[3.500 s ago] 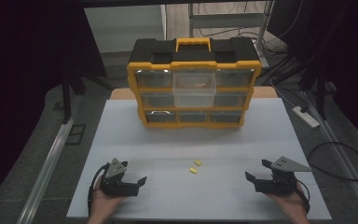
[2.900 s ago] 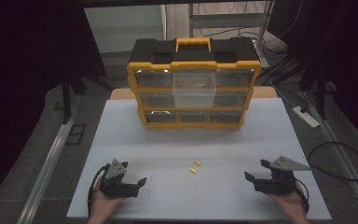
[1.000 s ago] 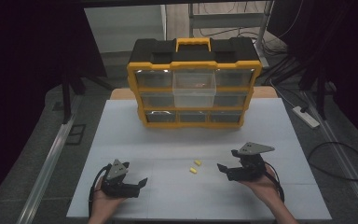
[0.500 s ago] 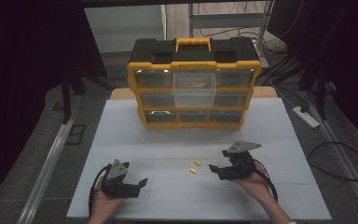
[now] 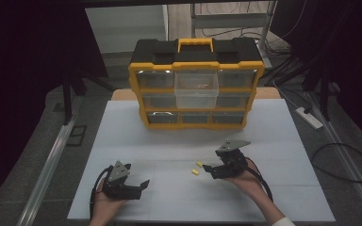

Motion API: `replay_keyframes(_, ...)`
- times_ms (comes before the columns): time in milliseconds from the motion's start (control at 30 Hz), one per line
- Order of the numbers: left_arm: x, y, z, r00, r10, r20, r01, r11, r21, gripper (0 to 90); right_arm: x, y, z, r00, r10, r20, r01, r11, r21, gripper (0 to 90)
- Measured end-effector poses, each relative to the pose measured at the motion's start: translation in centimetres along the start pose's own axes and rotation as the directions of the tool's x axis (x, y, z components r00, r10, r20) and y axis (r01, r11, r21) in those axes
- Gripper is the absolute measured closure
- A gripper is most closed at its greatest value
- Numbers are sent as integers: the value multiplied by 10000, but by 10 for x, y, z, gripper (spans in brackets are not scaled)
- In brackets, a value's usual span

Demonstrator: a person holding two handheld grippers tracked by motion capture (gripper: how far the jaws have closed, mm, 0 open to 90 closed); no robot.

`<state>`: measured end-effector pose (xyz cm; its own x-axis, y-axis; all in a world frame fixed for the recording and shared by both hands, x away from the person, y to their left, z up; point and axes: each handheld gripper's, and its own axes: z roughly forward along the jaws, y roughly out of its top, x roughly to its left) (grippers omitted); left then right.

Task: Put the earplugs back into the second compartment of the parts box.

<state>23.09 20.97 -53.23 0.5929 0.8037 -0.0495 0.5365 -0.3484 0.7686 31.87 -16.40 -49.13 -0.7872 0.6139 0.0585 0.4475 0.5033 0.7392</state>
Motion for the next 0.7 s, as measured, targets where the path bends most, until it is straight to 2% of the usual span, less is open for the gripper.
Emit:
replay_keyframes(200,0,0,0,10000,23,-5,-23,10000,20,62,3,5,14,10000,-50,-28,50,9995,310,233)
replay_keyframes(367,0,0,0,10000,32,0,-32,10000,24,63,6,9,27,9996,-268,25,266,9977,621,233)
replay_keyframes(700,0,0,1,10000,64,27,-64,10000,53,64,4,11,47,9995,-202,245,176,9945,1031,259)
